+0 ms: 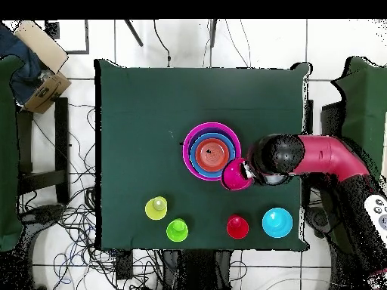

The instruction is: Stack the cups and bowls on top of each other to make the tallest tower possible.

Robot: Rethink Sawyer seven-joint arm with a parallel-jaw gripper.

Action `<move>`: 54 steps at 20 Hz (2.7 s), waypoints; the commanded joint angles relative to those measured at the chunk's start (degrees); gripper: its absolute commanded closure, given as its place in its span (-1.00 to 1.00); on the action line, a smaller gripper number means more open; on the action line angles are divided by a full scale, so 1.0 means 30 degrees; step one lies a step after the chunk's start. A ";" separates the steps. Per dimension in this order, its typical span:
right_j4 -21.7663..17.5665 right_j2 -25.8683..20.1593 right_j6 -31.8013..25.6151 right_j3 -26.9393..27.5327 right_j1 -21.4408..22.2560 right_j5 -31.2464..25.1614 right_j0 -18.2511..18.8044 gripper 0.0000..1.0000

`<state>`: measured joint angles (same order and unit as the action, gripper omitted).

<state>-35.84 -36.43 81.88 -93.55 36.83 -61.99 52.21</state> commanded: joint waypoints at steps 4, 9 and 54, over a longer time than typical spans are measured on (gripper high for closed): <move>-0.1401 0.0817 0.0407 -0.2103 -0.0174 0.3464 -0.1475 1.00; -0.2016 0.1417 0.1093 -0.2752 -0.0125 0.4817 -0.2022 1.00; -0.0791 0.2792 -0.0073 0.4812 -0.3791 0.0583 -0.4809 1.00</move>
<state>-35.85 -31.05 81.88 -80.79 27.14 -60.74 40.22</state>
